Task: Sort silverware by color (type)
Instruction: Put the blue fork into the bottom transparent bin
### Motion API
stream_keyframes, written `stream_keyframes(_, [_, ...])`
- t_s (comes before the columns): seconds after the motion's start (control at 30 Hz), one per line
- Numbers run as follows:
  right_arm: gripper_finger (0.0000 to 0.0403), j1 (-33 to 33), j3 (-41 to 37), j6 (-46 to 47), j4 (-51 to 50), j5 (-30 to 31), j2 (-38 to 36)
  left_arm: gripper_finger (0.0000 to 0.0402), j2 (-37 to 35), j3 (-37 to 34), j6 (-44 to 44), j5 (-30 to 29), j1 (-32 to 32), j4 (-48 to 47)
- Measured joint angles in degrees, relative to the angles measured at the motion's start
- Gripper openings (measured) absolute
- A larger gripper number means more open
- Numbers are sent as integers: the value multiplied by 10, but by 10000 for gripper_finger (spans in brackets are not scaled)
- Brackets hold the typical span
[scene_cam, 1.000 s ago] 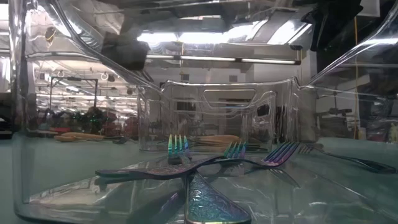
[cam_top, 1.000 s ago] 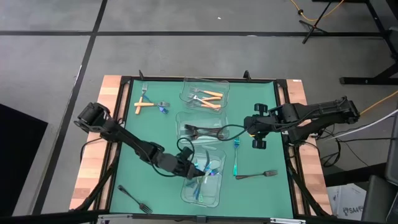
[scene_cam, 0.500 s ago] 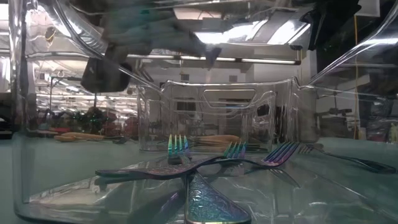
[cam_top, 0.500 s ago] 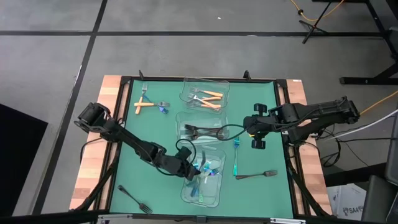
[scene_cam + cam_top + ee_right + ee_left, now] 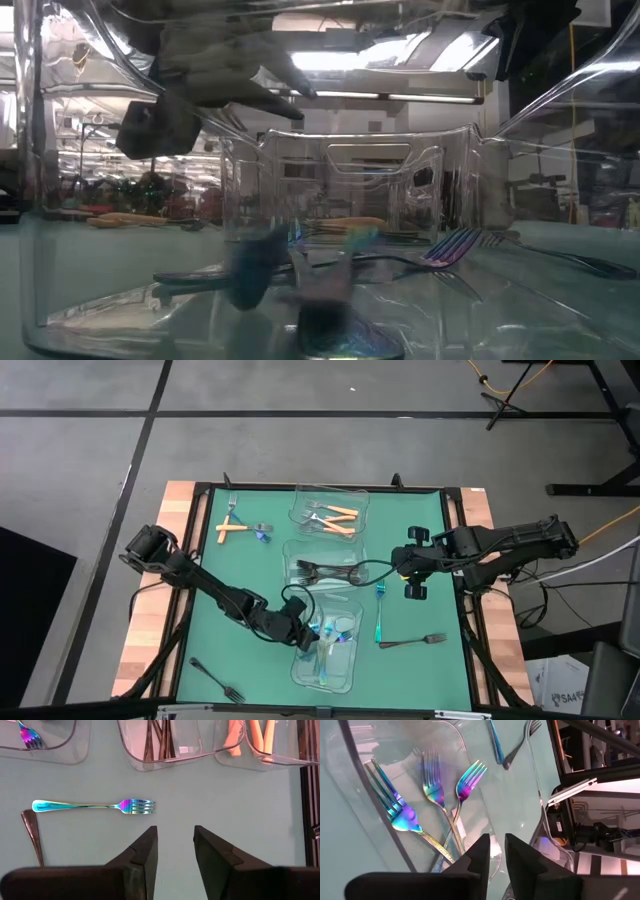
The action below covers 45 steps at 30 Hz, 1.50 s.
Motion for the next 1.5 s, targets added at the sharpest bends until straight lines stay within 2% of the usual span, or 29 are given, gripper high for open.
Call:
stream_keyframes(0.27, [115, 0, 0, 47, 0, -2, 0, 55, 0, 0, 0, 0, 0, -1])
stream_keyframes(0.53, [115, 0, 0, 157, 0, -37, 1, 55, 0, 0, 40, 0, -5, 1])
stream_keyframes(0.8, [115, 11, 0, 318, 11, -32, 1, 55, -4, 0, 157, -11, -21, 53])
stream_keyframes(1.0, [115, 65, 0, 437, 34, 10, 1, 55, -29, 0, 262, -26, -35, 49])
stream_keyframes(1.17, [115, 118, 0, 530, 43, 79, 9, 55, -69, 0, 376, -19, -38, 38])
stream_keyframes(1.33, [115, 166, 0, 614, 44, 104, 44, 55, -110, 0, 482, -12, -38, 20])
stream_keyframes(1.5, [115, 196, 0, 692, 43, 105, 99, 55, -144, 0, 546, -17, -30, -5])
